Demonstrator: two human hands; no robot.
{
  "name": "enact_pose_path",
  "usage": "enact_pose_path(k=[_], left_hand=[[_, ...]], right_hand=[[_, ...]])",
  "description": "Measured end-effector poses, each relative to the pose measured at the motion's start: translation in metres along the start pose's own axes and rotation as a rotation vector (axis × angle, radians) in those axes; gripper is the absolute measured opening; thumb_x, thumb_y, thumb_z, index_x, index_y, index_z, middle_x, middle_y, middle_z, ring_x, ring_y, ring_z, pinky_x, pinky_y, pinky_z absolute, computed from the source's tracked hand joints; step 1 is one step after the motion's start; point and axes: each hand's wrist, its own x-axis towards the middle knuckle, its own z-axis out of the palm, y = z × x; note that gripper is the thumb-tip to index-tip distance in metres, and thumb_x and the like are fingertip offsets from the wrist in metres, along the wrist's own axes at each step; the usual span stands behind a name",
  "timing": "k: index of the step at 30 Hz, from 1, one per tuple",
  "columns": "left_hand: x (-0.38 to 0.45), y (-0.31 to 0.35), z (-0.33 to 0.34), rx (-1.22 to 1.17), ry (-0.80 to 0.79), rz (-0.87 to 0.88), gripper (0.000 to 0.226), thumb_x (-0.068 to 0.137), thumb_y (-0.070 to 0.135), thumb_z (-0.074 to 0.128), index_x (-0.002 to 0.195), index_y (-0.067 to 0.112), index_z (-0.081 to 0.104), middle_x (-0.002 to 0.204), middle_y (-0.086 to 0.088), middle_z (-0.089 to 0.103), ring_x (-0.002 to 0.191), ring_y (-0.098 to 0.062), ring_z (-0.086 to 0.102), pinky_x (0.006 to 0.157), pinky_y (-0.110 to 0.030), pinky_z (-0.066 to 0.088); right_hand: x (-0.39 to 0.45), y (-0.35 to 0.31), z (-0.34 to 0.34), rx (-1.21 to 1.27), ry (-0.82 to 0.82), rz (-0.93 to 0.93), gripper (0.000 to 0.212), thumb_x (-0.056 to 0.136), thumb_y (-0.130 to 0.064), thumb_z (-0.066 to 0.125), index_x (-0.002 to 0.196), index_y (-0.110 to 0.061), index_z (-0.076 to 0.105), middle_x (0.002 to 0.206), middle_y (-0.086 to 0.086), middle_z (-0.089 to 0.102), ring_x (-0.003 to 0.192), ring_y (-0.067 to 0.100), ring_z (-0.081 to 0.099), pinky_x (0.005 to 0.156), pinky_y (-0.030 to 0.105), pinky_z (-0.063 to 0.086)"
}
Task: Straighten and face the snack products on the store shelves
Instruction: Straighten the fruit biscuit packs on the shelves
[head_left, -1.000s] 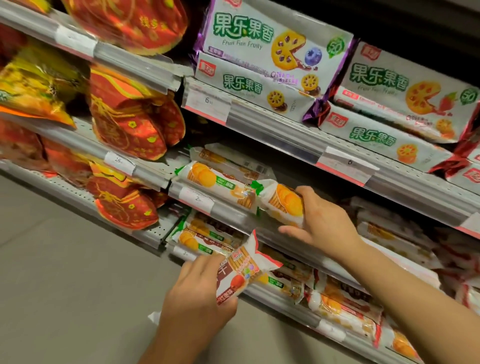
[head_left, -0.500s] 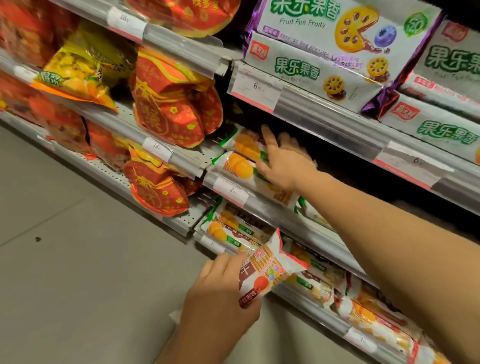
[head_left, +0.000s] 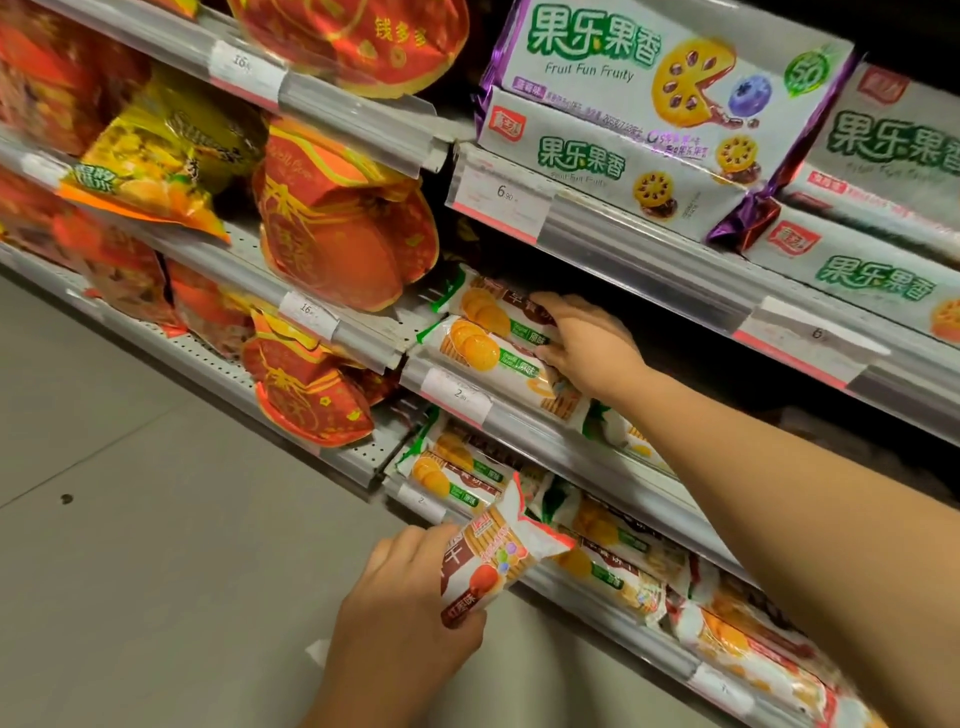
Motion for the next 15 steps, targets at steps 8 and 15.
enact_pose_path(k=[8, 15], left_hand=[[0.001, 0.003, 0.002, -0.015, 0.015, -0.009, 0.077, 0.057, 0.063, 0.084, 0.122, 0.028, 0.063, 0.099, 0.012, 0.065, 0.084, -0.012, 0.064, 0.059, -0.013, 0.047], [0.004, 0.007, 0.006, -0.023, -0.023, -0.017, 0.071, 0.066, 0.060, 0.081, 0.128, 0.034, 0.058, 0.106, 0.016, 0.061, 0.091, -0.008, 0.056, 0.066, -0.013, 0.040]], right_hand=[[-0.031, -0.018, 0.014, -0.031, 0.155, -0.032, 0.060, 0.099, -0.036, 0.054, 0.156, -0.029, 0.033, 0.161, 0.010, 0.032, 0.146, 0.035, 0.030, 0.120, 0.052, 0.026], [-0.139, -0.035, 0.011, 0.705, -0.240, 0.058, 0.043, 0.094, -0.062, 0.057, 0.130, -0.038, 0.057, 0.129, -0.018, 0.060, 0.117, -0.001, 0.057, 0.102, 0.037, 0.051]])
